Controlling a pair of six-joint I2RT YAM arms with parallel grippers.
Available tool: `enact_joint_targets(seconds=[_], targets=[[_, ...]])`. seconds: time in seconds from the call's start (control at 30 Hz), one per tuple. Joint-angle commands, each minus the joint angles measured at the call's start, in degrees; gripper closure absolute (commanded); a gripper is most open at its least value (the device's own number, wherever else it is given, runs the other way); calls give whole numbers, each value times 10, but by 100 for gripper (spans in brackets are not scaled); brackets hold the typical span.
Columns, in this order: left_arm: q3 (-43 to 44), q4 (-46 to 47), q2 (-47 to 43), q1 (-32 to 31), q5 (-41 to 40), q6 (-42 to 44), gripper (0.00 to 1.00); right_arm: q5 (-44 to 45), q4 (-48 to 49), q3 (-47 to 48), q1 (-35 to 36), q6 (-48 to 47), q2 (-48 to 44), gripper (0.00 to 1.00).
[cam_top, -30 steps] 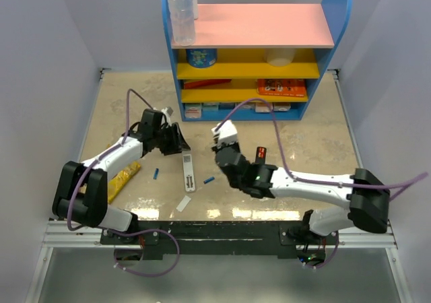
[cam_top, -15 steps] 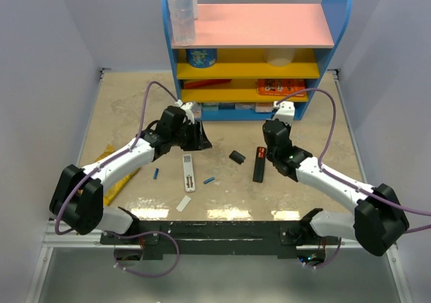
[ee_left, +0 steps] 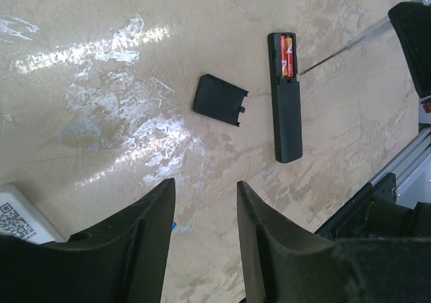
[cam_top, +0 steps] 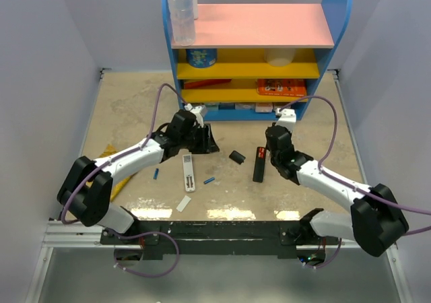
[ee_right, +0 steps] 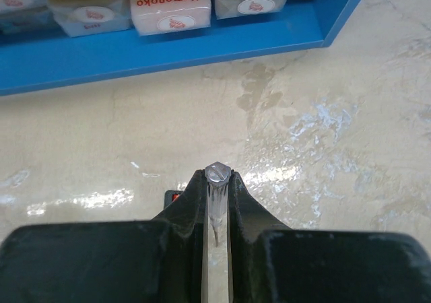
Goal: Unload the batteries from the remote control
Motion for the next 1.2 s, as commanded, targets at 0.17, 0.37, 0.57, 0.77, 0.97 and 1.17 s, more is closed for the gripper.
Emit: enact_joint_targets(seconds=[0.17, 0.37, 0.57, 0.77, 0.97, 1.17], targets=[[11, 53, 31, -28, -11, -25, 55, -57, 11, -25, -1, 62, -54, 100], [12, 54, 47, -33, -14, -27, 56, -80, 25, -40, -1, 82, -59, 100], [11, 58, 49, -34, -17, -29, 56, -118, 34, -51, 0, 87, -83, 100], [18, 61, 54, -35, -16, -33, 56, -107, 17, -48, -1, 85, -120, 100], [27, 74, 69, -35, -3, -42, 56, -83, 103, -61, -2, 33, -126, 100], [29, 78, 77, -35, -1, -44, 56, -68, 160, -74, -1, 14, -93, 100]])
